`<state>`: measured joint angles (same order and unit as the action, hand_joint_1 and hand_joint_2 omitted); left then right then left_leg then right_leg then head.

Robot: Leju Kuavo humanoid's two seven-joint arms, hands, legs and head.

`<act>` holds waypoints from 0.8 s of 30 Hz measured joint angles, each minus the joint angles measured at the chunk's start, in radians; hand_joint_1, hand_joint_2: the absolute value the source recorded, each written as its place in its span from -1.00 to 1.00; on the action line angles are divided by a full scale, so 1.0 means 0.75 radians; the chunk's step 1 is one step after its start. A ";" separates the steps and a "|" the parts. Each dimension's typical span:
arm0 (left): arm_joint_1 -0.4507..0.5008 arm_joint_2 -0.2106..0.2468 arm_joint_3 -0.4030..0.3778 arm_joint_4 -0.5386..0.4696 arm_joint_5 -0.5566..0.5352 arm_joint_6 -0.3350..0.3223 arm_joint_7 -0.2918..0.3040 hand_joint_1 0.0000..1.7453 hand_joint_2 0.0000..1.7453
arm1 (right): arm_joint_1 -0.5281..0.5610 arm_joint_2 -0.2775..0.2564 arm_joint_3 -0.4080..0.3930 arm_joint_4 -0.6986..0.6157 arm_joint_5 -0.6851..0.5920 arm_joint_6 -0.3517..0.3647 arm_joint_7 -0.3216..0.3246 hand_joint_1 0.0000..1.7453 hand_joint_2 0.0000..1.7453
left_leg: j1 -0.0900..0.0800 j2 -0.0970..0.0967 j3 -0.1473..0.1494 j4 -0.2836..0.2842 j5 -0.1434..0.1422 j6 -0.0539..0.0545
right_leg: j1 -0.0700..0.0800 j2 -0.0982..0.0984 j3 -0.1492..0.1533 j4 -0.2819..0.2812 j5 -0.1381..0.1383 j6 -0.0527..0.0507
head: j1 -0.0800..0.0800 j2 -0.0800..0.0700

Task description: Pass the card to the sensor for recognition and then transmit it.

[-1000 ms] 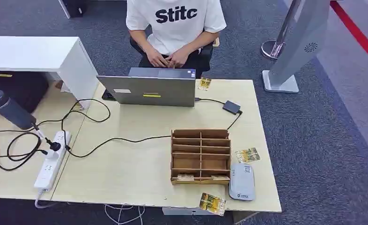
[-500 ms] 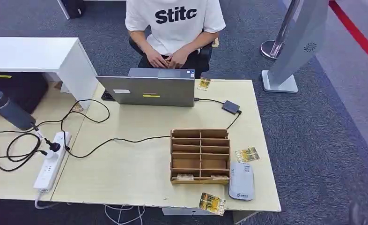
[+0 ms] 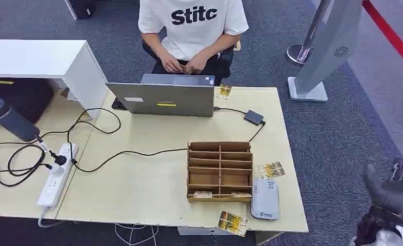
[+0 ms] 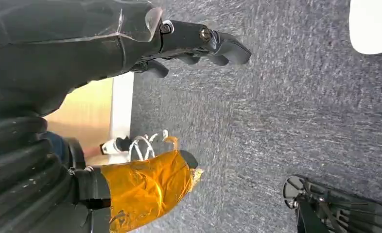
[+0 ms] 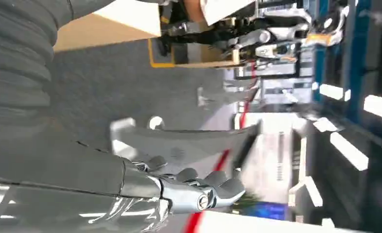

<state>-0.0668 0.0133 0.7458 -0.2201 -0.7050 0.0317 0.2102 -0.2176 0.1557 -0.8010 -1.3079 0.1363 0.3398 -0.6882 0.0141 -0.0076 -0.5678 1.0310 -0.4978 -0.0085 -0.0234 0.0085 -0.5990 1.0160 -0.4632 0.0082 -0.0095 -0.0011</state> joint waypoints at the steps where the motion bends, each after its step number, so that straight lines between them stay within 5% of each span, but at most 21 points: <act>1: 0.000 -0.003 0.009 0.000 -0.001 0.003 0.001 -1.00 1.00 | 0.015 0.023 0.021 -0.056 0.040 -0.027 -0.008 -1.00 1.00 | 0.000 0.000 0.000 0.000 0.000 0.000 | 0.000 0.000 0.000 0.000 0.000 0.000 | 0.000 0.000; 4: 0.002 -0.007 0.027 0.000 -0.003 0.008 0.001 -1.00 1.00 | 0.090 0.058 0.146 -0.247 0.171 -0.181 -0.019 -1.00 1.00 | 0.000 0.000 -0.001 0.000 0.000 0.000 | 0.000 -0.001 0.000 -0.001 0.000 0.000 | 0.000 0.000; 9: 0.004 -0.012 0.055 0.000 -0.021 0.005 0.001 -1.00 1.00 | 0.237 0.046 0.485 -0.491 0.407 -0.663 -0.022 -1.00 1.00 | 0.000 0.002 0.000 0.000 0.000 0.000 | 0.000 0.001 0.000 -0.001 0.000 0.000 | 0.000 0.000; 15: 0.005 -0.017 0.072 0.000 -0.072 -0.012 0.002 -1.00 1.00 | 0.385 0.023 0.854 -0.670 1.098 -1.189 -0.007 -1.00 1.00 | 0.001 0.001 0.000 0.000 -0.001 0.000 | 0.000 0.000 0.000 -0.001 -0.001 -0.001 | 0.000 0.000; 18: 0.005 -0.017 0.074 0.000 -0.096 -0.015 0.008 -1.00 1.00 | 0.425 -0.006 1.015 -0.700 1.222 -1.255 0.079 -1.00 1.00 | 0.001 0.002 0.000 0.000 -0.001 -0.001 | 0.001 0.001 0.000 -0.001 -0.001 -0.001 | 0.000 0.000; 24: 0.004 -0.017 0.077 0.000 -0.139 -0.031 0.013 -1.00 1.00 | 0.389 -0.075 1.268 -0.669 1.346 -1.207 0.206 -1.00 1.00 | 0.000 0.002 0.000 0.000 -0.001 0.000 | 0.000 0.001 0.001 -0.001 0.000 -0.001 | 0.000 0.000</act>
<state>-0.0639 0.0008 0.8034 -0.2201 -0.8095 0.0088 0.2197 0.0741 0.0992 0.1497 -1.8093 1.1456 -0.5657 -0.5340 0.0144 -0.0058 -0.5678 1.0307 -0.4983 -0.0088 -0.0232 0.0090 -0.5986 1.0154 -0.4634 0.0077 -0.0095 -0.0011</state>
